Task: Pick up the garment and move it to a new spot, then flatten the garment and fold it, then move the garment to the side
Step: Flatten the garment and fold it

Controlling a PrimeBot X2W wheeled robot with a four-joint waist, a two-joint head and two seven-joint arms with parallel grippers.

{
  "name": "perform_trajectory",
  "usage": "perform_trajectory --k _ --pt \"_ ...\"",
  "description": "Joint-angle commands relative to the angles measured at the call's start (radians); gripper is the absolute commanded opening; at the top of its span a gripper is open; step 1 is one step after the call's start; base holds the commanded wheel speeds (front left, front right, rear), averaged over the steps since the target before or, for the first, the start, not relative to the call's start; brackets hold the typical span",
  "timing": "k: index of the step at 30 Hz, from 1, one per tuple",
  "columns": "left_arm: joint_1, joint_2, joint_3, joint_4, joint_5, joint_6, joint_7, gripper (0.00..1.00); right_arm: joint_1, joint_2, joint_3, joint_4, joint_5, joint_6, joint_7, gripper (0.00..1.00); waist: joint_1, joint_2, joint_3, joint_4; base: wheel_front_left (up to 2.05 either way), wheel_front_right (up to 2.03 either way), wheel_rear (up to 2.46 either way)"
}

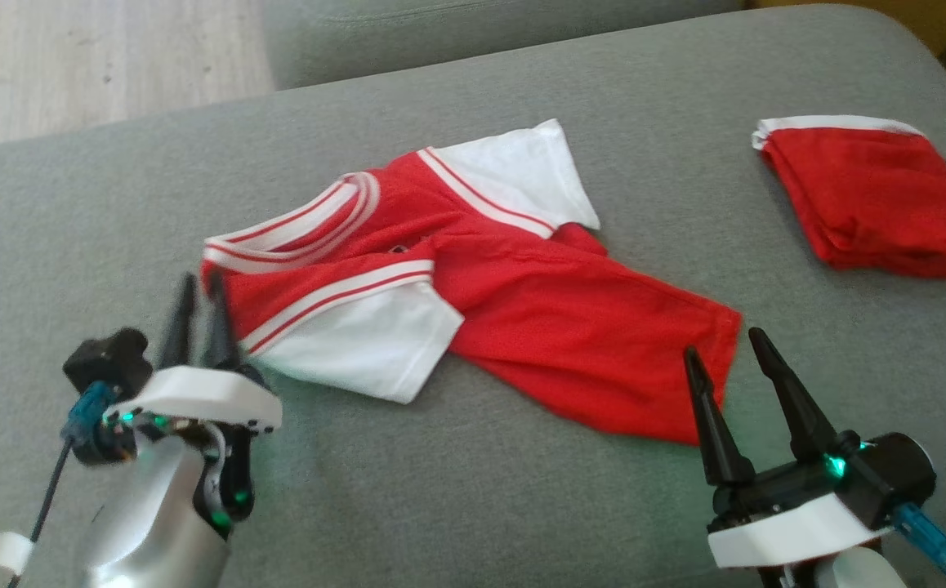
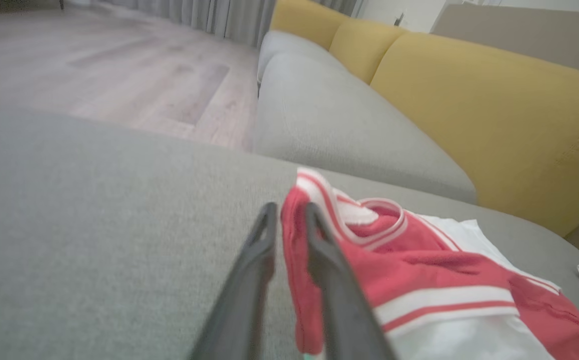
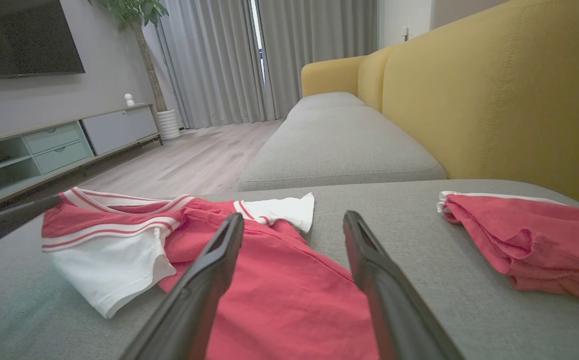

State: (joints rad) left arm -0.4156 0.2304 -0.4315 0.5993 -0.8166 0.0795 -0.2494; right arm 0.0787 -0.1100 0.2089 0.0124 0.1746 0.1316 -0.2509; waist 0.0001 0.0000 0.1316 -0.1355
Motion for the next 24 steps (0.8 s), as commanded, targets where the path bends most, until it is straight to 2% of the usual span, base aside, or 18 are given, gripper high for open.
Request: perform_trajectory --k 1,5,8,11,14,16,20,22,24 --pt "-0.014 0.01 0.075 -0.099 0.094 0.018 -0.012 1.0 -0.004 -0.016 0.017 -0.036 -0.006 -0.001 -0.011 1.0 -0.0001 0.0 0.008 0.017 0.0 0.0 0.0" --pt "0.098 -0.051 0.144 -0.274 0.323 0.089 -0.012 1.0 -0.008 -0.02 0.024 -0.035 -0.006 -0.001 -0.011 1.0 -0.0001 0.0 0.009 0.031 0.0 0.0 0.0" --pt "0.167 -0.086 0.137 -0.338 0.419 0.102 -0.012 1.0 -0.01 -0.022 0.024 -0.035 -0.006 -0.001 -0.011 1.0 -0.0001 0.0 0.007 0.035 0.0 0.0 0.0" --pt "0.262 -0.12 0.069 -0.374 0.526 0.077 -0.012 1.0 -0.01 -0.026 0.024 -0.035 -0.006 -0.001 -0.011 1.0 -0.0001 0.0 0.006 0.038 0.0 0.0 0.0" --pt "0.316 -0.15 -0.026 -0.322 0.572 0.032 -0.012 1.0 -0.009 -0.028 0.025 -0.036 -0.005 -0.001 -0.011 1.0 -0.0001 0.0 0.011 0.041 0.0 0.0 0.0" --pt "0.321 -0.165 -0.085 -0.239 0.553 -0.014 -0.009 1.0 -0.012 -0.03 0.031 -0.035 -0.004 -0.001 -0.011 1.0 -0.0001 0.0 0.019 0.041 0.0 0.0 0.0" --pt "0.254 -0.179 -0.132 -0.082 0.452 -0.06 0.028 1.0 -0.023 -0.032 0.042 -0.035 -0.002 -0.001 -0.011 1.0 -0.0001 0.0 0.036 0.041 0.0 0.0 0.0" --pt "0.185 -0.18 -0.172 -0.007 0.311 -0.061 0.048 1.0 -0.035 -0.037 0.055 -0.033 0.0 -0.001 -0.011 1.0 -0.0001 0.0 0.052 0.034 0.0 0.0 0.0" --pt "0.133 -0.18 -0.198 0.045 0.242 -0.045 0.049 1.0 -0.045 -0.042 0.062 -0.033 0.003 -0.001 -0.011 1.0 -0.0001 0.0 0.064 0.03 0.0 0.0 0.0"
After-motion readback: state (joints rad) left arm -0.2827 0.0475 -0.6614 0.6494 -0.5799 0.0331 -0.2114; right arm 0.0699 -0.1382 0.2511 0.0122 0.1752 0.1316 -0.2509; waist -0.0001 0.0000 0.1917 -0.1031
